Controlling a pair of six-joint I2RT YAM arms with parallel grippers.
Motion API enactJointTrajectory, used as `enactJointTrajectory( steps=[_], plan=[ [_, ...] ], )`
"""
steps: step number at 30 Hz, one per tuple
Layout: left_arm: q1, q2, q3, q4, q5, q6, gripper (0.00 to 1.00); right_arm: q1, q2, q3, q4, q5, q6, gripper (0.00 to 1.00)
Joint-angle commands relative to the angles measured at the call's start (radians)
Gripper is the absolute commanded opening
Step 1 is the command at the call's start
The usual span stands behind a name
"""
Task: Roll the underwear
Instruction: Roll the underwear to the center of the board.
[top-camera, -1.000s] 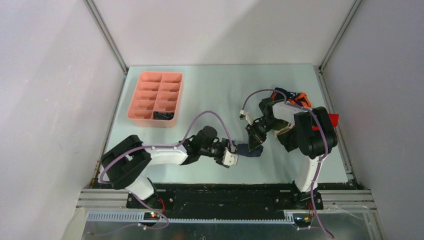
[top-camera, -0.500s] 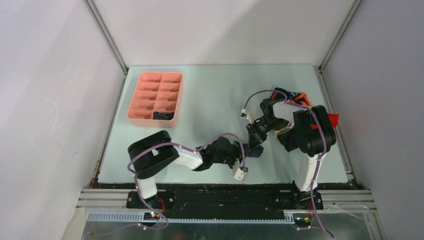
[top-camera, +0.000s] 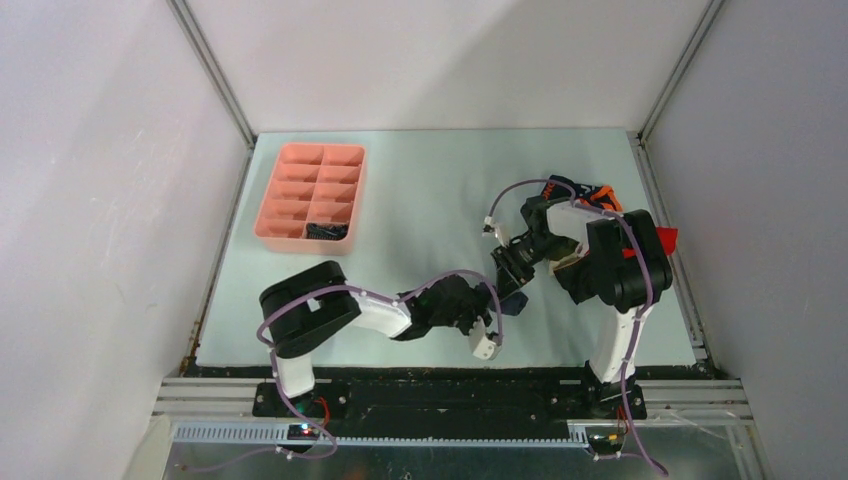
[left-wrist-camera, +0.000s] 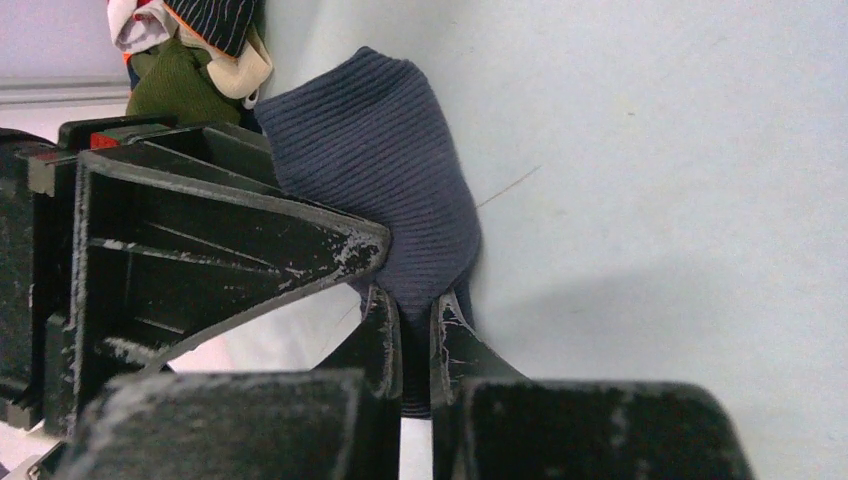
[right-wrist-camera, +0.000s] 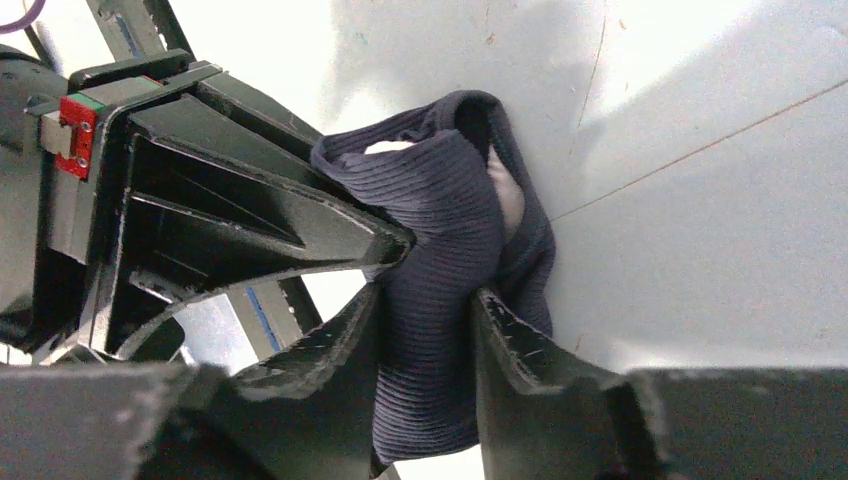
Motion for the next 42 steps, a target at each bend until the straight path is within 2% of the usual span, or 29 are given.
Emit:
enactJointTrajectory(
  steps=[1,4,7,8,9,10,11,13,14,15,18,22,25,26,30,31,35,39,42],
  plan=[
    [0.027,0.014,0.107,-0.296,-0.053,0.0,0.0,-0.023,-0.072,0.01,-0.015,0.05,-0.034,0.46],
    [0.058,0.022,0.279,-0.641,0.031,-0.031,0.0,-0.077,-0.21,0.047,-0.001,0.043,-0.023,0.57],
    [0.084,0.087,0.48,-0.945,0.147,-0.088,0.0,-0.186,-0.422,0.054,0.045,0.046,0.007,0.61],
    [0.096,0.104,0.579,-1.091,0.17,-0.082,0.0,-0.214,-0.508,0.043,0.099,0.044,0.031,0.61],
    [0.1,0.13,0.617,-1.142,0.209,-0.085,0.0,-0.281,-0.558,-0.004,0.136,0.046,0.04,0.61],
    [0.106,0.14,0.675,-1.237,0.226,-0.069,0.0,-0.337,-0.676,-0.04,0.23,0.08,0.061,0.61],
    [0.106,0.154,0.694,-1.3,0.256,-0.059,0.0,-0.355,-0.735,-0.122,0.277,0.112,0.064,0.62],
    [0.107,0.16,0.715,-1.327,0.286,-0.059,0.0,-0.384,-0.938,-0.271,0.385,0.208,0.031,0.71],
    [0.107,0.161,0.715,-1.343,0.295,-0.069,0.0,-0.39,-1.061,-0.364,0.397,0.238,-0.025,0.78],
    [0.106,0.165,0.711,-1.351,0.309,-0.075,0.0,-0.392,-1.123,-0.402,0.383,0.24,-0.06,0.79],
    [0.105,0.169,0.668,-1.339,0.344,-0.143,0.0,-0.392,-1.368,-0.516,0.134,0.156,-0.3,0.78],
    [0.108,0.189,0.624,-1.278,0.424,-0.293,0.0,-0.374,-1.578,-0.597,-0.114,0.025,-0.539,0.75],
    [0.118,0.217,0.634,-1.249,0.488,-0.407,0.0,-0.312,-1.64,-0.649,-0.139,-0.009,-0.593,0.75],
    [0.121,0.236,0.641,-1.25,0.512,-0.423,0.01,-0.253,-1.647,-0.675,-0.125,0.002,-0.595,0.75],
    [0.15,0.299,0.714,-1.297,0.586,-0.489,0.01,-0.017,-1.609,-0.756,0.056,0.162,-0.526,0.72],
    [0.161,0.309,0.734,-1.311,0.596,-0.506,0.01,0.058,-1.586,-0.769,0.134,0.213,-0.51,0.72],
    [0.186,0.353,0.779,-1.35,0.644,-0.528,0.02,0.222,-1.483,-0.845,0.369,0.299,-0.481,0.73],
    [0.195,0.368,0.797,-1.371,0.651,-0.519,0.02,0.323,-1.331,-0.863,0.563,0.383,-0.448,0.72],
    [0.201,0.379,0.817,-1.395,0.651,-0.506,0.02,0.353,-1.233,-0.858,0.689,0.428,-0.41,0.7]
  ],
)
